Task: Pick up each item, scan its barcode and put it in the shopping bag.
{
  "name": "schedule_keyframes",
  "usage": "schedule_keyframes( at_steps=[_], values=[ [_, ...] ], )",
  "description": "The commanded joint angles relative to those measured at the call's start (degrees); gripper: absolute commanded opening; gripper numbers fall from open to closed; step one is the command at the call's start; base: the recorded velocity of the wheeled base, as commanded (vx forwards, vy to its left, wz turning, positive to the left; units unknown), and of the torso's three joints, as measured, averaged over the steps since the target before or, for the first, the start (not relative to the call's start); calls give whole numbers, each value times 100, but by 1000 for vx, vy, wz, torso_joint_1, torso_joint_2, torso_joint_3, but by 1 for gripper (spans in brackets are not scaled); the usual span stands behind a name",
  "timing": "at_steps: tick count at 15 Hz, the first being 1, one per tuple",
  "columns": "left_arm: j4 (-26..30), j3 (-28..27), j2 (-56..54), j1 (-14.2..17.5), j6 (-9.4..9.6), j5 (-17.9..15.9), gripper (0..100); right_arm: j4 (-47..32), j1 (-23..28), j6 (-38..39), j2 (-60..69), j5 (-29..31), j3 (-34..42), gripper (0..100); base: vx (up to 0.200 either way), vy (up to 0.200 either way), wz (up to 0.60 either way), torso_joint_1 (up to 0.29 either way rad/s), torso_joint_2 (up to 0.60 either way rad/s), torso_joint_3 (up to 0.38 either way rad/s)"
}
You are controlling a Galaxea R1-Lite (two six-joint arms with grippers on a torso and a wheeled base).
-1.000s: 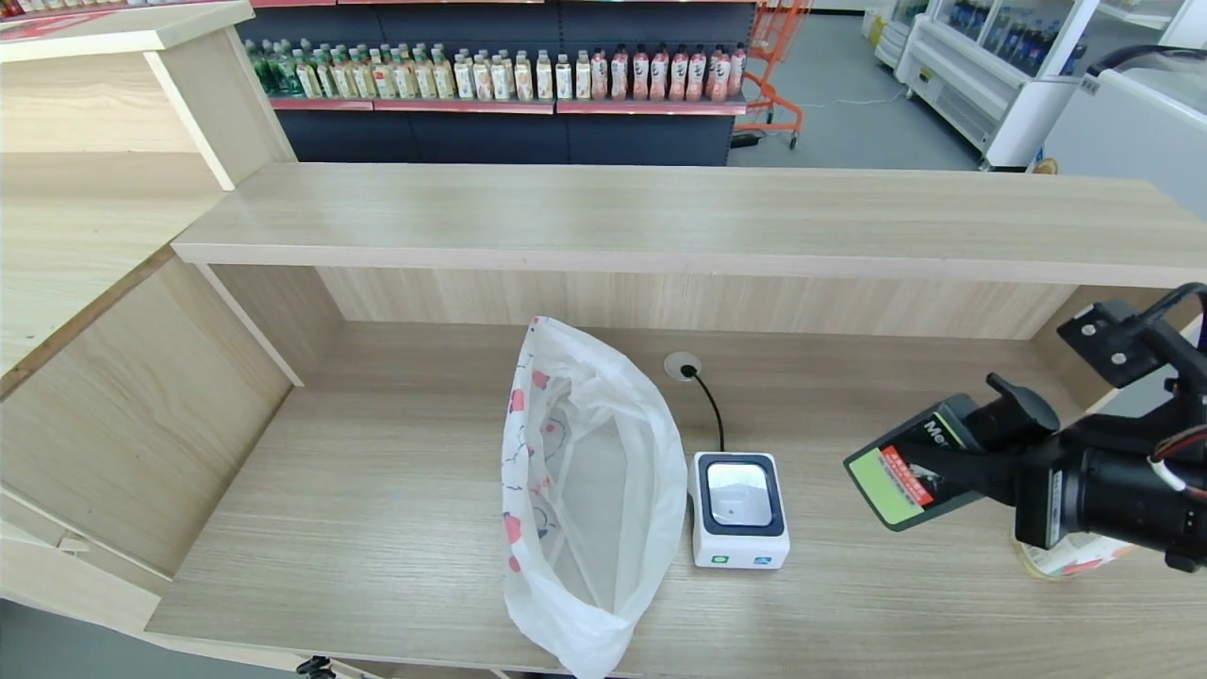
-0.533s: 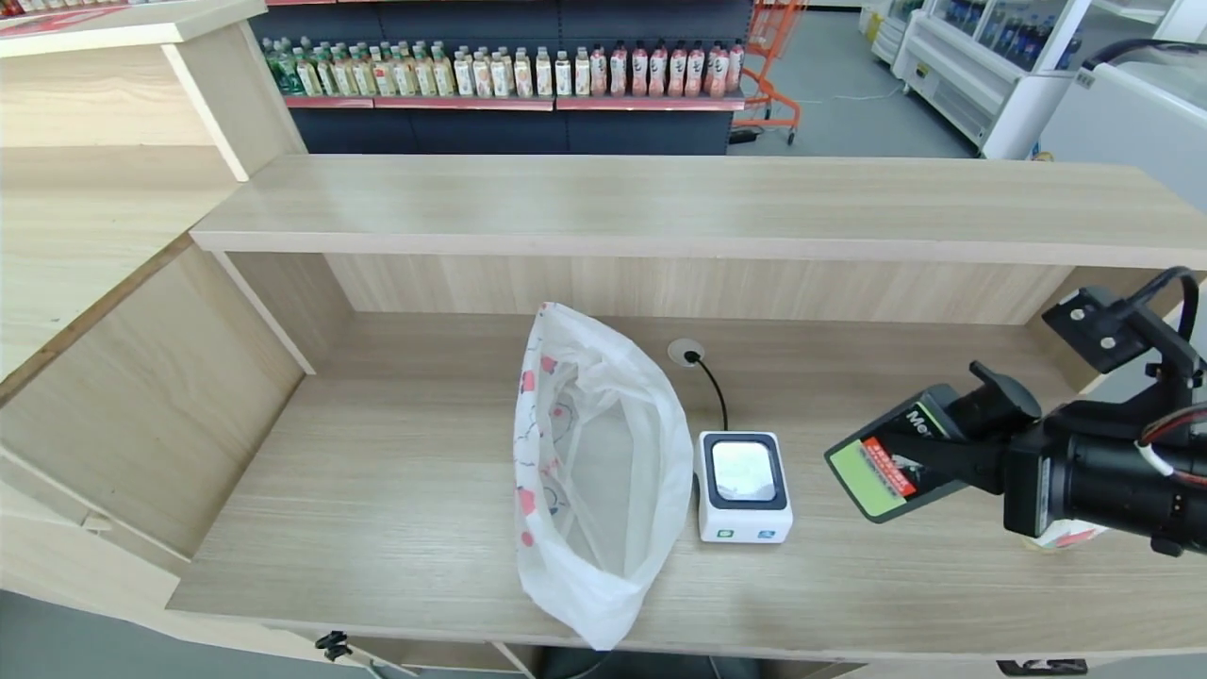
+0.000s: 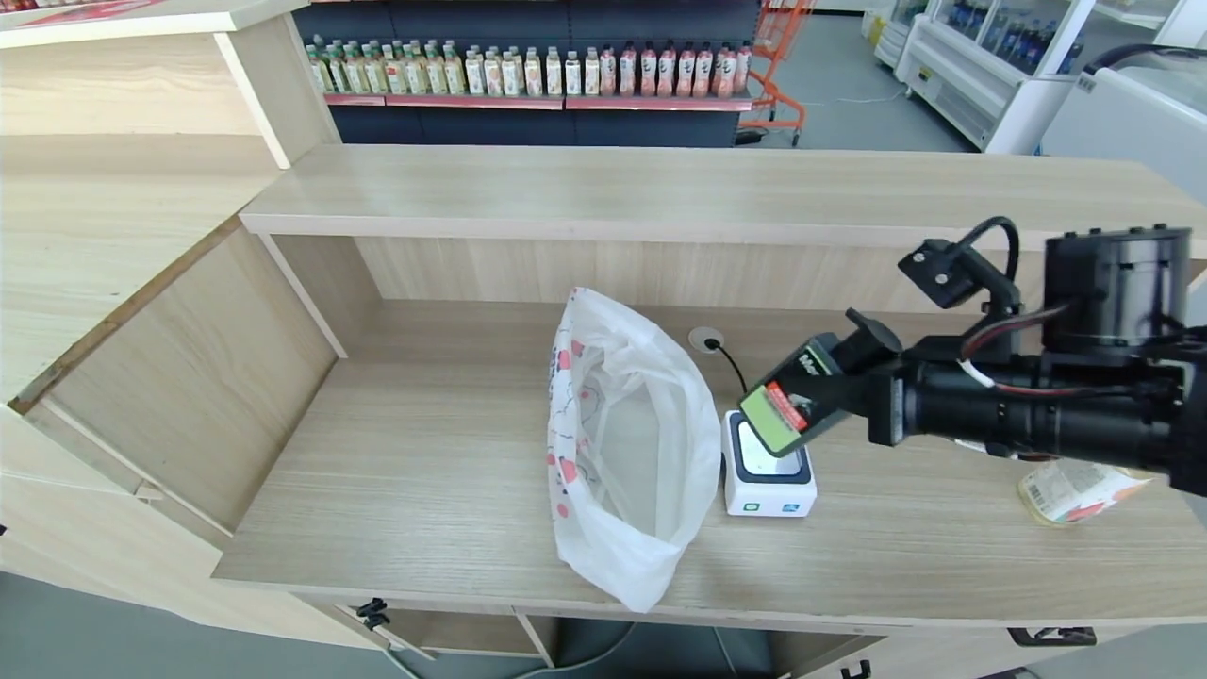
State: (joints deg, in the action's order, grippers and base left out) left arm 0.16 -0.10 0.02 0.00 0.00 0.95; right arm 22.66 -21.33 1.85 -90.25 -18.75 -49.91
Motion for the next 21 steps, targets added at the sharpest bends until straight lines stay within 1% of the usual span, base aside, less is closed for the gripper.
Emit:
schedule_keyframes(
  at_steps=[1,4,6,7,10,11,13,15,17,21],
  values=[
    [2,1,-2,0,0,2,100,344,-196,114,-1215,3,-810,0,0,0,0,0,0,0],
    [2,1,-2,0,0,2,100,485,-644,96,-1830,29,-1153,0,0,0,0,0,0,0],
    [2,1,-2,0,0,2,100,1249,-741,17,-2384,12,-1126,0,0,0,0,0,0,0],
    [2,1,-2,9,0,2,100,1469,-829,-18,-2621,12,-1162,0,0,0,0,0,0,0],
    [2,1,-2,0,0,2,100,1575,-873,-686,-3254,20,-1601,0,0,0,0,0,0,0],
    [2,1,-2,0,0,2,100,1619,-925,-932,-3561,20,-1900,0,0,0,0,0,0,0],
    [2,1,-2,0,0,2,100,1636,-934,-1231,-3842,29,-2225,0,0,0,0,0,0,0],
    [2,1,-2,0,0,2,100,1671,-943,-1504,-4001,29,-2339,0,0,0,0,0,0,0],
    [2,1,-2,0,0,2,100,1909,-952,-1908,-4238,29,-2401,0,0,0,0,0,0,0],
    [2,1,-2,0,0,2,100,2093,-978,-2233,-4554,29,-2717,0,0,0,0,0,0,0]
  ],
)
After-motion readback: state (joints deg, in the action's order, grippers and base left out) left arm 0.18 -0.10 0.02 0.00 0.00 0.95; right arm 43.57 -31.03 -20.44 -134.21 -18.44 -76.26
